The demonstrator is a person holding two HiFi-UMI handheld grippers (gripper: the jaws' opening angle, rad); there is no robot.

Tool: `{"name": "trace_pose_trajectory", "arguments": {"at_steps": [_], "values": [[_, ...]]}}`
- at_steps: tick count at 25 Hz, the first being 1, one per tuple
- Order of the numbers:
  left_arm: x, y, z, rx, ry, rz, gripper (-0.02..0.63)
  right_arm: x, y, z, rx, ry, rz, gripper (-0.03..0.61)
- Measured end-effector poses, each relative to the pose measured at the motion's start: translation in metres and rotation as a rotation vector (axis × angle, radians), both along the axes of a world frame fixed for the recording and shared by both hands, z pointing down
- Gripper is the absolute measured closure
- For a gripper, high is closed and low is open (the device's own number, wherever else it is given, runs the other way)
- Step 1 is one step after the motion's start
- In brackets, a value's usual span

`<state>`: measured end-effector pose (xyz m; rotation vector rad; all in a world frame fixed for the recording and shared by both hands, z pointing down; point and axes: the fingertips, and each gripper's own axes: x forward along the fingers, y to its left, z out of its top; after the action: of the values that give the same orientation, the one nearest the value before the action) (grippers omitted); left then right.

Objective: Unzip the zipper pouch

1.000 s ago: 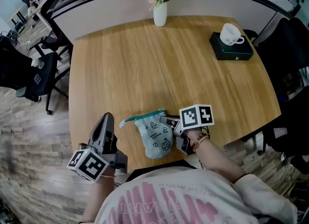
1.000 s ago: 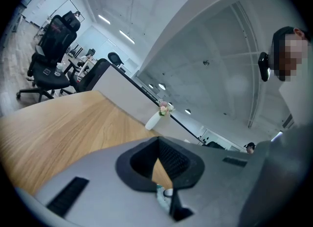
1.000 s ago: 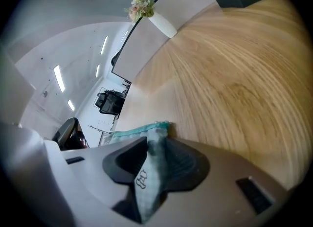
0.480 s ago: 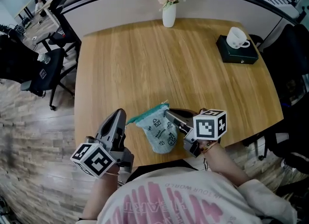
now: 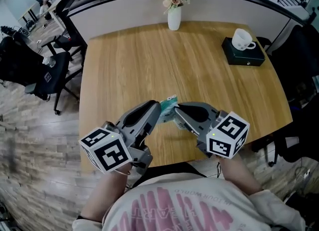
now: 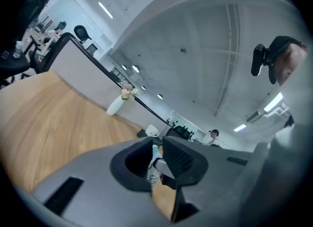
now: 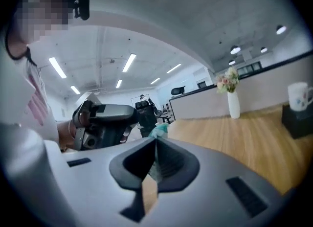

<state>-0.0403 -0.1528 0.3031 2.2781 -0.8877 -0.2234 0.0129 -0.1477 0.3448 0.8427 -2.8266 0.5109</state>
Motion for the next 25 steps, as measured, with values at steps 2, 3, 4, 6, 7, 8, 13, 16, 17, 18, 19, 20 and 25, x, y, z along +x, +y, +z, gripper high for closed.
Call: {"name": "trace_pose_trajectory", "arguments": {"at_steps": [2,3,4,6,7,8,13,16,17,18,19,20,25], "values": [[0.011,-0.003,-0.003,0.023,-0.037,0.031,0.525,0.002,0.0,-0.003,0.082,0.048,0.014,0.577],[0.016,-0.005,-0.002,0.032,-0.062,0.049,0.519,0.003,0.0,-0.003,0.119,0.076,0.023,0.577],[0.021,-0.007,0.0,0.042,-0.096,0.071,0.514,0.004,0.0,-0.002,0.155,0.107,0.029,0.578],[0.032,-0.01,0.007,0.059,-0.18,0.129,0.485,0.005,0.001,0.0,0.225,0.16,0.036,0.577],[0.037,-0.011,0.01,0.064,-0.22,0.161,0.462,0.004,0.003,0.0,0.263,0.18,0.033,0.577],[0.041,-0.011,0.014,0.065,-0.251,0.192,0.443,0.003,0.005,-0.001,0.306,0.204,0.027,0.577],[0.054,-0.01,0.03,0.033,-0.323,0.282,0.436,0.0,0.014,0.004,0.438,0.339,-0.005,0.578],[0.055,-0.009,0.038,0.033,-0.362,0.306,0.457,-0.001,0.017,0.011,0.468,0.427,-0.037,0.577],[0.056,-0.008,0.04,0.036,-0.373,0.313,0.46,-0.001,0.018,0.012,0.482,0.448,-0.046,0.577],[0.056,-0.007,0.041,0.036,-0.377,0.32,0.464,-0.002,0.018,0.013,0.498,0.464,-0.05,0.577],[0.056,-0.005,0.042,0.033,-0.375,0.326,0.469,-0.002,0.019,0.013,0.518,0.478,-0.052,0.577],[0.056,-0.004,0.042,0.029,-0.37,0.333,0.475,-0.003,0.02,0.013,0.54,0.494,-0.056,0.577],[0.055,0.003,0.042,0.017,-0.294,0.349,0.493,-0.006,0.026,0.015,0.668,0.586,-0.092,0.577]]}}
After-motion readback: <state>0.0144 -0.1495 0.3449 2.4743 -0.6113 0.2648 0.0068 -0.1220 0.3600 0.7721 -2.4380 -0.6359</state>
